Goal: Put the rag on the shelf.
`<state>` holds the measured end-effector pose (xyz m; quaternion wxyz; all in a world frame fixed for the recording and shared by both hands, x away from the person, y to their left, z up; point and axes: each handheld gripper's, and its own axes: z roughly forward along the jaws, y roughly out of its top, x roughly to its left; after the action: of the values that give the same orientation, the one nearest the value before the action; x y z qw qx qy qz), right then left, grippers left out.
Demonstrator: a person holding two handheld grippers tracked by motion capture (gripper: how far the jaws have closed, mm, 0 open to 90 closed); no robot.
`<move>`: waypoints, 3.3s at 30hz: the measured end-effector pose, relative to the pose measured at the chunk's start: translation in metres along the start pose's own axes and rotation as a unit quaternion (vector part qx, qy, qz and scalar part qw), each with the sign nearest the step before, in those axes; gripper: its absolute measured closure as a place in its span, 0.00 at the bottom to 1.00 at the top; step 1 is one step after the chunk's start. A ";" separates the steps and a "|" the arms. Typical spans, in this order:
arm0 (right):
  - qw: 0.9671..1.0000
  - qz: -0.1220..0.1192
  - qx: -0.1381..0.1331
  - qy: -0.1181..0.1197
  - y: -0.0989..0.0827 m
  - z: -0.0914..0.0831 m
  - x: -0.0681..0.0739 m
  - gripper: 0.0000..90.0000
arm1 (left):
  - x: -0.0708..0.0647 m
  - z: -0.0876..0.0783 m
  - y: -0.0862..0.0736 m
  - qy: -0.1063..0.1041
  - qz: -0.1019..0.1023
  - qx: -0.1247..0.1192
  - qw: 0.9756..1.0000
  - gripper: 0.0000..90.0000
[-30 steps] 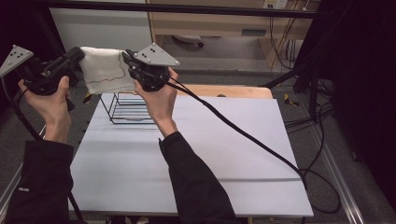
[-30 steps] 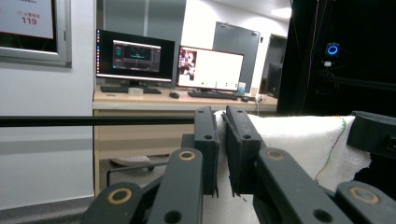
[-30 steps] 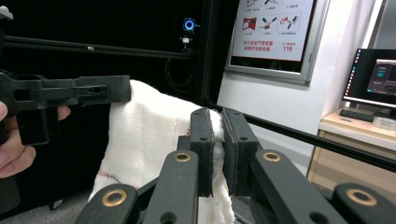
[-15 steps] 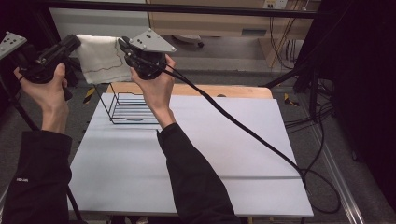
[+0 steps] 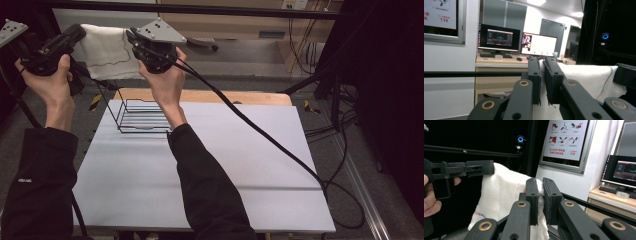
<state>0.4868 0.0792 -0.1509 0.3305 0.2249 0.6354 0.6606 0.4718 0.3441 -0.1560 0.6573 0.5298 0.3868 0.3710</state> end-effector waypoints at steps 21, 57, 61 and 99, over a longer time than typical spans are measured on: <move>1.000 0.004 0.022 -0.014 -0.012 0.027 -0.020 0.93 | 0.019 0.038 -0.013 0.007 0.006 0.020 1.000 0.93; 0.996 0.015 0.088 -0.006 -0.061 0.029 -0.022 0.93 | 0.028 0.029 -0.067 -0.002 0.012 0.078 0.997 0.93; 0.996 0.014 0.092 -0.002 -0.065 0.027 -0.019 0.93 | 0.028 0.022 -0.069 -0.007 0.016 0.081 0.997 0.93; 0.992 -0.003 0.116 0.044 -0.082 -0.005 0.001 0.93 | 0.018 -0.019 -0.087 -0.031 0.031 0.107 0.993 0.92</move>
<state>0.4949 0.0749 -0.2326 0.2755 0.2306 0.7225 0.5907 0.4691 0.3539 -0.2462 0.5966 0.6198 0.3873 0.3315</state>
